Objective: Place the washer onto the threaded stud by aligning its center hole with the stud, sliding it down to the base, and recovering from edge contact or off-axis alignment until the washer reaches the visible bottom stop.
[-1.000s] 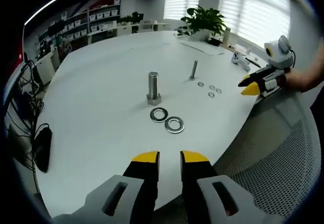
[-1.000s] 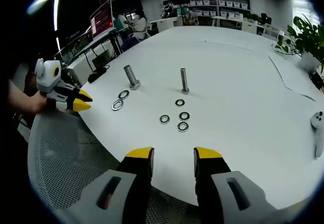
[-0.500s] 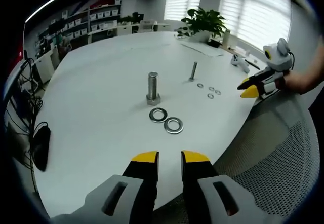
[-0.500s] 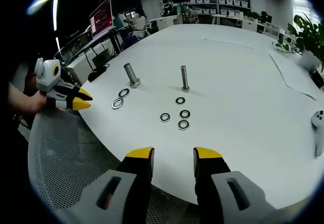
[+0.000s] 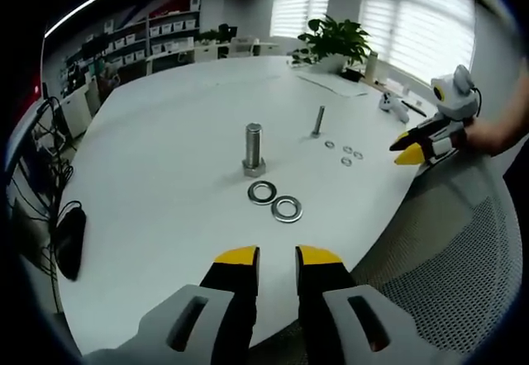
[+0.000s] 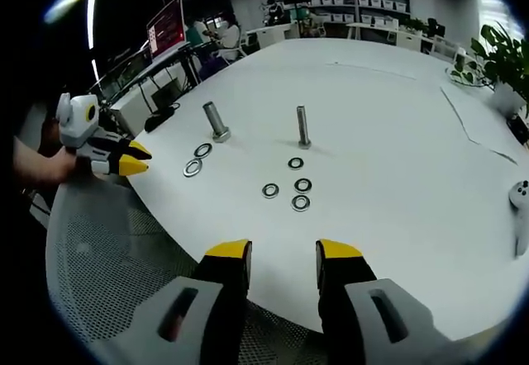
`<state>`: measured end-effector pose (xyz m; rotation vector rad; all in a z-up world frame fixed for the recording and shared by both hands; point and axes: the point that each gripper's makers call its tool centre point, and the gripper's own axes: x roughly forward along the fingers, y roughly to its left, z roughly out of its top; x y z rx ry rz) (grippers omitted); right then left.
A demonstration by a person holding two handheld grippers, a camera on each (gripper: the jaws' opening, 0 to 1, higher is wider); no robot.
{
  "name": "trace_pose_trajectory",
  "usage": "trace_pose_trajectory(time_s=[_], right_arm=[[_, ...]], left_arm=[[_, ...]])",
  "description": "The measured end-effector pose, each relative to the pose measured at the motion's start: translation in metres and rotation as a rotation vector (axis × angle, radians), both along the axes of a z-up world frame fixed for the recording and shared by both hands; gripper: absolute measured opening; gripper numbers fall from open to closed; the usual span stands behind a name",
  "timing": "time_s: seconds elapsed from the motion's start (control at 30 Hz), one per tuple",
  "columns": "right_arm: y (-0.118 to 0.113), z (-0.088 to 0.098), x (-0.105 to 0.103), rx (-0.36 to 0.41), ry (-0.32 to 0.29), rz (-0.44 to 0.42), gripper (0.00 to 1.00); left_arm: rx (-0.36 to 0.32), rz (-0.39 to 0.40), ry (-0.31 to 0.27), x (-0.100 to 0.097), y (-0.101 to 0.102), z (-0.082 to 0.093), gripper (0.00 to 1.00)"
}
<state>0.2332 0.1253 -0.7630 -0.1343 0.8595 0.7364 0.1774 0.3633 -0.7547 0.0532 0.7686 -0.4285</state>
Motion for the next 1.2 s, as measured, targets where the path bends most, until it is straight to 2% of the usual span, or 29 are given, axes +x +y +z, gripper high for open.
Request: trace_pose_trajectory(time_s=[0.2, 0.57, 1.2], right_arm=[[0.0004, -0.0016, -0.0010, -0.004, 0.007, 0.007, 0.34], [0.0019, -0.0026, -0.0024, 0.012, 0.025, 0.005, 0.34], [0.0014, 0.0005, -0.0002, 0.025, 0.010, -0.001, 0.35]], left_arm=[[-0.002, 0.009, -0.011, 0.0015, 0.0010, 0.0016, 0.15], [0.002, 0.005, 0.009, 0.0004, 0.0005, -0.0017, 0.15], [0.035, -0.013, 0.040, -0.0029, -0.0007, -0.0071, 0.18]])
